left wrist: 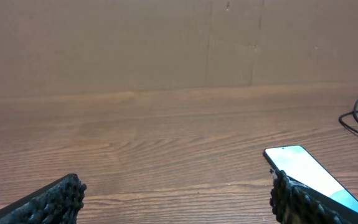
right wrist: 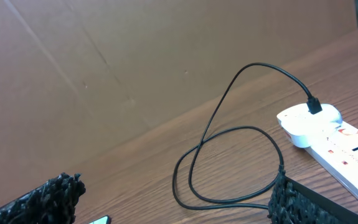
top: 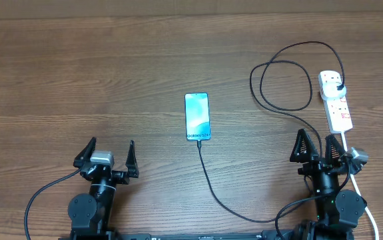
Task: Plug charger to phone and switch on socket
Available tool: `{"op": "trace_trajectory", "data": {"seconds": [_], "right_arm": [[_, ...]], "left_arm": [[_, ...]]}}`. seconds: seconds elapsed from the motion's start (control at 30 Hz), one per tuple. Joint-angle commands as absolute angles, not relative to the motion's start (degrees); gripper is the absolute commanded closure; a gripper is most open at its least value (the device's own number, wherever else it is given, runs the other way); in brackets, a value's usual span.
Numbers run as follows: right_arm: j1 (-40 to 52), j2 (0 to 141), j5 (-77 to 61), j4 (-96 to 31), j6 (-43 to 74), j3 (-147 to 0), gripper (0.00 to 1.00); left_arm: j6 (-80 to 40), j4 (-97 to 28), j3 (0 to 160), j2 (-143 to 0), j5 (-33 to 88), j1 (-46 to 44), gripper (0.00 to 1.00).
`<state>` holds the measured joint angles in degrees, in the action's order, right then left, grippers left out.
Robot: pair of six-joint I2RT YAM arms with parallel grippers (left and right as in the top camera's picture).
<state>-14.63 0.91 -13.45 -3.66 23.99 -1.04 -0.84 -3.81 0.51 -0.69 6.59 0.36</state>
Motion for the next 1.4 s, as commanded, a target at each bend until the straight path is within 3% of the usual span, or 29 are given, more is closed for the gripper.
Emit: {"op": "trace_trajectory", "data": {"seconds": [0.0, 0.63, 0.87, 1.37], "right_arm": [[-14.76, 0.64, -12.91, -3.53, 24.18, -0.47, 0.0], [-14.31, 0.67, -10.66, -3.95, 23.38, -0.47, 0.0], [-4.69, 0.36, -7.81, -4.38, 2.87, -0.47, 0.0], [-2.2, 0.19, -3.95, -4.82, -1.69, -0.47, 0.0]], "left_arm": [[0.45, -3.99, 0.27, -0.36, 5.98, 0.38, 0.0], [0.45, -3.99, 0.27, -0.36, 5.98, 0.38, 0.0], [0.45, -3.99, 0.27, -0.36, 5.98, 0.38, 0.0], [0.45, -3.99, 0.27, -0.36, 5.98, 0.38, 0.0]]}}
